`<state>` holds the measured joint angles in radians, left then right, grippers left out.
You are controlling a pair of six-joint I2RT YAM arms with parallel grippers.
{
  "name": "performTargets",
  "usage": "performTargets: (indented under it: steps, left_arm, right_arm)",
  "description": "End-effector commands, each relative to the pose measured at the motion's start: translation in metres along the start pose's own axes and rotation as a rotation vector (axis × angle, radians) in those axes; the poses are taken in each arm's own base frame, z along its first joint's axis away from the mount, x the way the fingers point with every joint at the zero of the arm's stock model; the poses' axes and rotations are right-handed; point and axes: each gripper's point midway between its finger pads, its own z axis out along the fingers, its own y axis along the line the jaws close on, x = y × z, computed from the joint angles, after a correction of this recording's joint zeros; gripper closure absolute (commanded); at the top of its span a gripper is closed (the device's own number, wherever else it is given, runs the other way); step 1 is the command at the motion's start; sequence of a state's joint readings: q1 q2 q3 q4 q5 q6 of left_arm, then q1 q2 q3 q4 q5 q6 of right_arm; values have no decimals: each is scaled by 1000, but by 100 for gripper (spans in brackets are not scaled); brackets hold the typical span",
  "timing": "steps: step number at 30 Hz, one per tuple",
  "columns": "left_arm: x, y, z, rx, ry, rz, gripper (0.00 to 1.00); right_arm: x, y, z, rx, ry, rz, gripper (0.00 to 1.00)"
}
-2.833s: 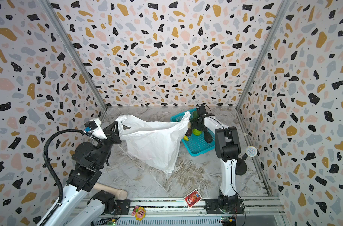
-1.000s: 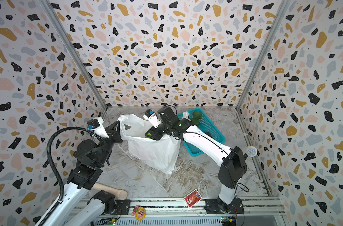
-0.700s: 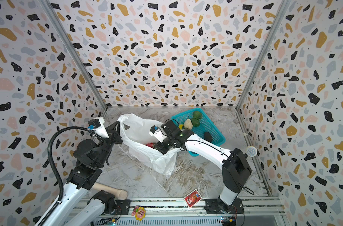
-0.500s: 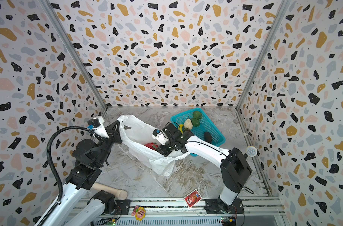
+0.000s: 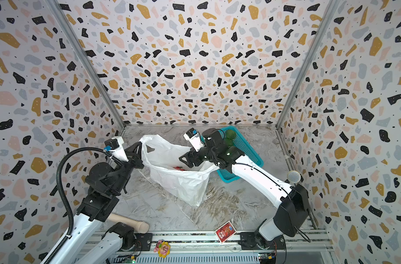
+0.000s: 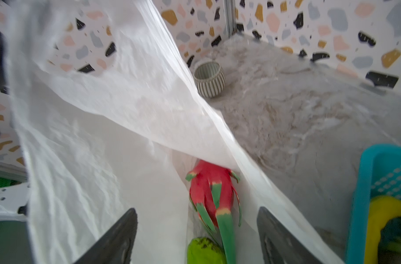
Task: Place the fruits into the plastic bag
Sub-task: 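Open the right gripper to drop the green fruit into the bag, then withdraw the right gripper from the bag back over the basket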
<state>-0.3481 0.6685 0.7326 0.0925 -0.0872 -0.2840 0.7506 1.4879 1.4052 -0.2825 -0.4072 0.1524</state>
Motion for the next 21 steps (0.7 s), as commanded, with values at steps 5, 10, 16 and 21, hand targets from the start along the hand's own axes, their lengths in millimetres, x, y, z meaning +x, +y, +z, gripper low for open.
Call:
performTargets:
  steps: [5,10,16,21]
  left_arm:
    - [0,-5,2,32,-16,-11,100]
    - [0,-4,-1,28,-19,-10,100]
    - [-2,-3,-2,27,-27,-3,100]
    - [-3,-4,-2,27,-31,2,100]
  right_arm:
    - [-116,-2,-90,59,-410,-57,14]
    - [-103,-110,-133,399,-472,195,13]
    - [-6,-223,-158,645,-409,584,14]
    - [88,-267,-137,821,-141,744,15]
